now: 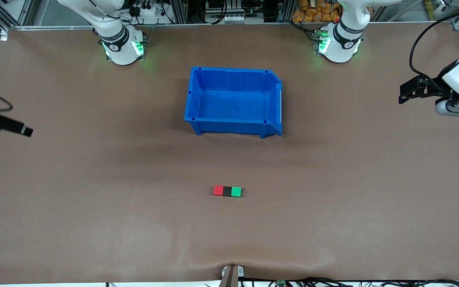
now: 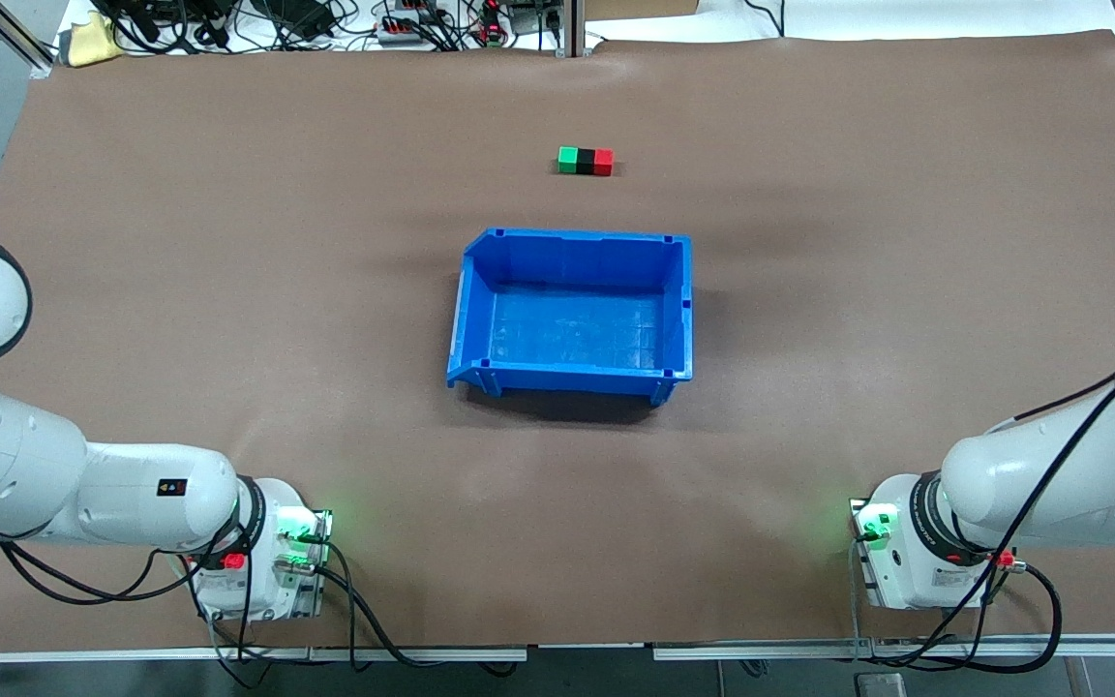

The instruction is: Attach green and red cubes to black cube

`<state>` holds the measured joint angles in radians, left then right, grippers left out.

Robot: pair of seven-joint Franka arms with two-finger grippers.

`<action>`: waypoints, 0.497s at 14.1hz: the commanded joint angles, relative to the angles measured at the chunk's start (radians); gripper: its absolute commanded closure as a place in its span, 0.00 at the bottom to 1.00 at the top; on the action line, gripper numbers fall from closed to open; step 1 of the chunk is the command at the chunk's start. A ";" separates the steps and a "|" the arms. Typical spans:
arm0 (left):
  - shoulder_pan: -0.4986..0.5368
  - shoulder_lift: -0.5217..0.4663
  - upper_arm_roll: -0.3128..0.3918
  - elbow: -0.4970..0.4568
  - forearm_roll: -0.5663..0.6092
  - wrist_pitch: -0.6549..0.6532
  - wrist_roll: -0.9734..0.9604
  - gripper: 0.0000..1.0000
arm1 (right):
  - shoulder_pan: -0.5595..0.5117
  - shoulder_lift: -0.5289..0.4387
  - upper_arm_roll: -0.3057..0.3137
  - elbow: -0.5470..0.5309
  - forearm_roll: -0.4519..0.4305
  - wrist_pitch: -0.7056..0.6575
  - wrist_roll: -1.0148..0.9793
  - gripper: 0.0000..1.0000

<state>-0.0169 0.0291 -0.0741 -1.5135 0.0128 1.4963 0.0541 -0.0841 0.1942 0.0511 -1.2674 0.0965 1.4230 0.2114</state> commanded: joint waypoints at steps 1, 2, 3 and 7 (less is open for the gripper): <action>0.006 0.005 -0.004 0.027 -0.022 -0.024 -0.011 0.00 | 0.024 -0.241 0.015 -0.361 -0.060 0.155 -0.030 0.00; 0.006 0.003 -0.007 0.027 -0.024 -0.024 -0.022 0.00 | 0.027 -0.266 0.015 -0.410 -0.060 0.161 -0.061 0.00; 0.005 0.003 -0.012 0.027 -0.024 -0.024 -0.045 0.00 | 0.033 -0.265 0.018 -0.403 -0.060 0.162 -0.058 0.00; -0.003 0.005 -0.015 0.026 -0.022 -0.027 -0.086 0.00 | 0.058 -0.178 -0.012 -0.169 -0.060 0.028 -0.070 0.00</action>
<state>-0.0201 0.0295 -0.0853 -1.5067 0.0041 1.4925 -0.0139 -0.0260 -0.0265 0.0670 -1.5406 0.0437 1.5180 0.1668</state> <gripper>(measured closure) 0.000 0.000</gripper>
